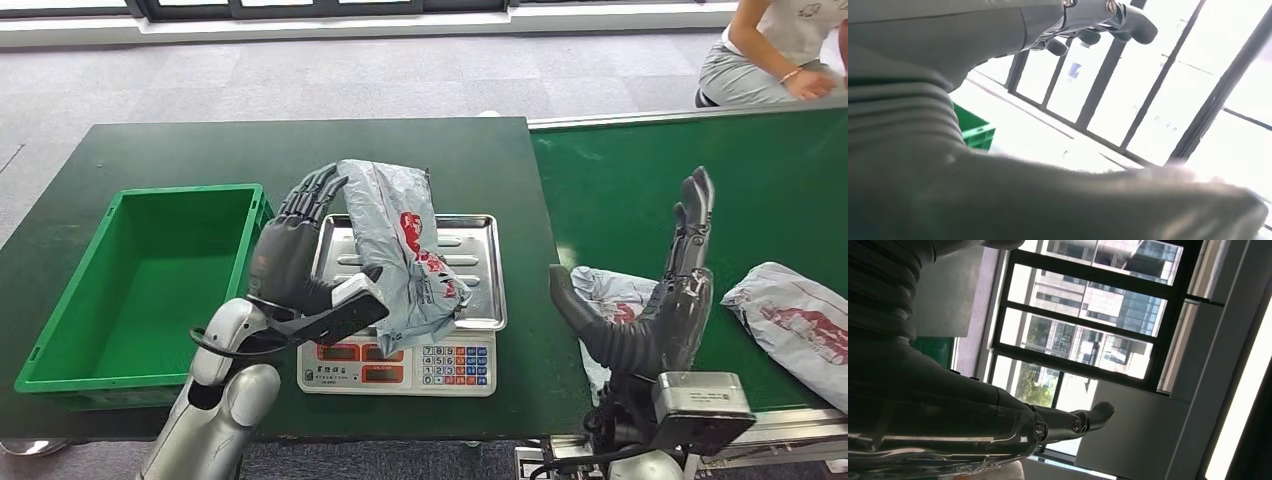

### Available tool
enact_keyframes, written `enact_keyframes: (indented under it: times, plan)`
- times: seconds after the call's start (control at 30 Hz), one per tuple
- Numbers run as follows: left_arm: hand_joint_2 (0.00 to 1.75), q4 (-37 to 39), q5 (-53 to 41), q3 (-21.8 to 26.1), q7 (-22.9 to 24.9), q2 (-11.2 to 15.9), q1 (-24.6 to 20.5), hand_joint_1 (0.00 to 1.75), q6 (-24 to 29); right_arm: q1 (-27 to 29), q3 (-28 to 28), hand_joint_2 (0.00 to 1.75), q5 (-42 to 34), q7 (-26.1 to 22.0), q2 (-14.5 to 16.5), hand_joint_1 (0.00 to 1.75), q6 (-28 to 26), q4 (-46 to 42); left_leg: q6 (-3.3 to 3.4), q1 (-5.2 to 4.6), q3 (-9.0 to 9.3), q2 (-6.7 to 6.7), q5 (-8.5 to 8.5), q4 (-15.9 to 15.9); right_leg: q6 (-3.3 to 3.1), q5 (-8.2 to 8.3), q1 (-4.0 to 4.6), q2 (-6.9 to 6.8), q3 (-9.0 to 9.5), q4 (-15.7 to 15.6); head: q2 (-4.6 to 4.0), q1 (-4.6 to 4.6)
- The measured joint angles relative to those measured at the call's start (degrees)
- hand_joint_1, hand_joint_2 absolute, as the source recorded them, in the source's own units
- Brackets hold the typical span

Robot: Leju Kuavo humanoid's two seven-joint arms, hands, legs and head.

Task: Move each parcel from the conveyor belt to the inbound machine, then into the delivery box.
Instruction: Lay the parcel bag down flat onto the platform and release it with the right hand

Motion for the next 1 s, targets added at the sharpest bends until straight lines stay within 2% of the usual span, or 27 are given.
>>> enact_keyframes:
  times: [0.1,0.23,0.37,0.5,0.7,0.83,1.0]
  plan:
    - [0.00,5.60,-0.37,-2.30,-0.14,0.77,-5.97,0.00,-2.70,-0.01,-1.96,1.75,-0.78,-0.45,0.00,0.00,1.09,-1.03,-0.01,-0.01,0.00,0.02,0.08,0.00,0.04,0.10,-0.01,0.04,0.00,0.00,0.00,0.01]
    - [0.00,12.56,0.81,-6.03,-0.60,0.93,-12.73,0.00,-8.27,-0.43,-3.48,1.75,-2.53,-0.80,-0.02,0.00,1.54,-1.33,0.04,-0.05,-0.04,0.00,0.14,0.03,0.09,0.14,-0.06,0.05,-0.02,0.00,0.00,0.00]
    - [1.75,17.45,1.69,-9.17,-0.66,0.61,-17.21,0.00,-9.54,-0.75,-4.21,1.75,-3.29,-1.25,-0.02,0.00,1.63,-1.32,0.04,-0.07,-0.04,0.01,0.14,0.03,0.10,0.15,-0.09,0.07,-0.04,0.00,0.00,0.01]
    - [1.75,21.24,3.92,-11.93,-0.95,-0.39,-20.61,0.00,-10.58,-0.62,-4.48,1.75,-4.26,-2.06,-0.02,0.00,1.51,-1.31,0.04,-0.07,-0.06,-0.04,0.14,0.03,0.11,0.15,-0.09,0.04,-0.05,0.00,0.00,0.01]
    - [1.75,26.54,7.40,-15.84,-1.09,-3.31,-25.09,0.00,-11.43,-0.67,-4.48,1.75,-4.75,-2.21,0.09,0.00,1.99,-1.07,0.05,-0.10,-0.09,-0.07,0.14,0.03,0.11,0.15,-0.12,0.01,-0.05,0.00,0.00,0.01]
    - [1.75,29.97,7.94,-17.82,-1.16,-5.37,-26.64,0.00,-11.43,-0.85,-4.48,1.75,-4.11,-1.71,0.48,0.00,2.52,-1.06,0.05,-0.10,-0.09,-0.07,0.14,0.03,0.12,0.15,-0.13,0.00,-0.04,0.00,0.00,0.02]
    - [1.75,32.49,8.12,-19.06,-1.31,-6.57,-27.53,0.00,-11.15,-0.88,-4.48,1.75,-4.05,-1.54,0.70,0.00,2.77,-1.06,0.05,-0.10,-0.09,-0.07,0.14,0.03,0.13,0.15,-0.12,0.00,-0.04,0.00,0.00,0.01]
